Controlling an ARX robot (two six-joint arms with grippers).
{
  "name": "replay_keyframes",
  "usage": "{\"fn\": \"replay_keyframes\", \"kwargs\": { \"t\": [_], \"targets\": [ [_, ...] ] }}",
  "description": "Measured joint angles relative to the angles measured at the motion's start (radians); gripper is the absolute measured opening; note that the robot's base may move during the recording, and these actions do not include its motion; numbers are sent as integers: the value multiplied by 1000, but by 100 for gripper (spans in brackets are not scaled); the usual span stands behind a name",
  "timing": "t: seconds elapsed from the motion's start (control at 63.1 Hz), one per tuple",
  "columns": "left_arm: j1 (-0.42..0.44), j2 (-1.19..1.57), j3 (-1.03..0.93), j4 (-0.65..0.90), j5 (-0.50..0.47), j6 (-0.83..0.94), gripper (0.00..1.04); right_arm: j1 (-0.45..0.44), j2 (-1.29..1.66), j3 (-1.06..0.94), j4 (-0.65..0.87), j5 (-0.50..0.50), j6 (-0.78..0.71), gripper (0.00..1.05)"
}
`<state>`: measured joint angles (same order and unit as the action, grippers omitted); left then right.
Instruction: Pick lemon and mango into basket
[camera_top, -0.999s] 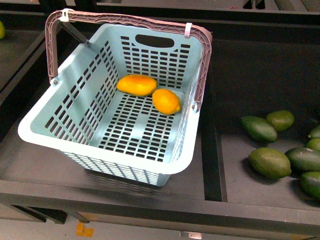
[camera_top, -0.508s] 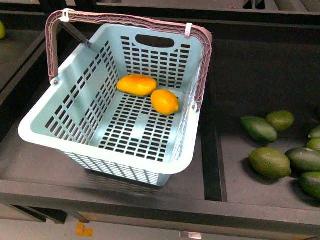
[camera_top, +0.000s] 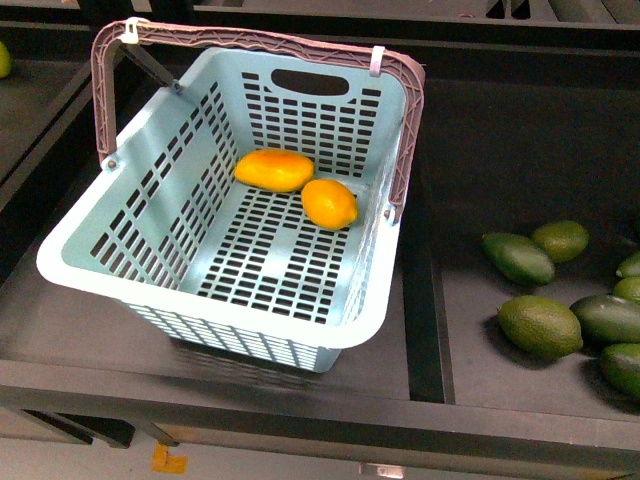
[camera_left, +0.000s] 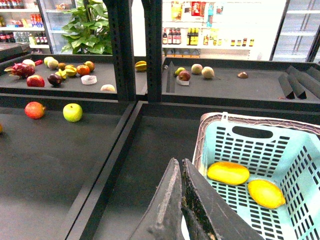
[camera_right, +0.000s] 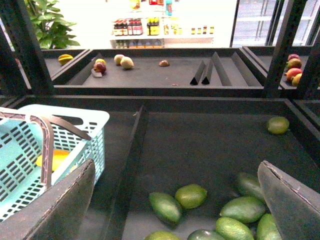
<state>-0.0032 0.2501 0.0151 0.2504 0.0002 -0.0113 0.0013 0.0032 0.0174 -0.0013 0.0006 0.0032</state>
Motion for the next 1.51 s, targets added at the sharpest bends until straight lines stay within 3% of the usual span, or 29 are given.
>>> {"fn": "replay_keyframes", "kwargs": {
  "t": [0.238,0.349,0.888,1.332,1.507],
  "targets": [
    [0,-72,0,-72,0,0,3,0,0,0,0,0,0,96],
    [0,-219,0,-239,0,0,3,0,0,0,0,0,0,96],
    [0,-244,0,-248,0,0,4,0,0,0,0,0,0,96],
    [0,-244,0,-248,0,0,97,0,0,0,0,0,0,96],
    [0,-244,0,-248,0,2,98,0,0,0,0,0,0,96]
  ]
}}
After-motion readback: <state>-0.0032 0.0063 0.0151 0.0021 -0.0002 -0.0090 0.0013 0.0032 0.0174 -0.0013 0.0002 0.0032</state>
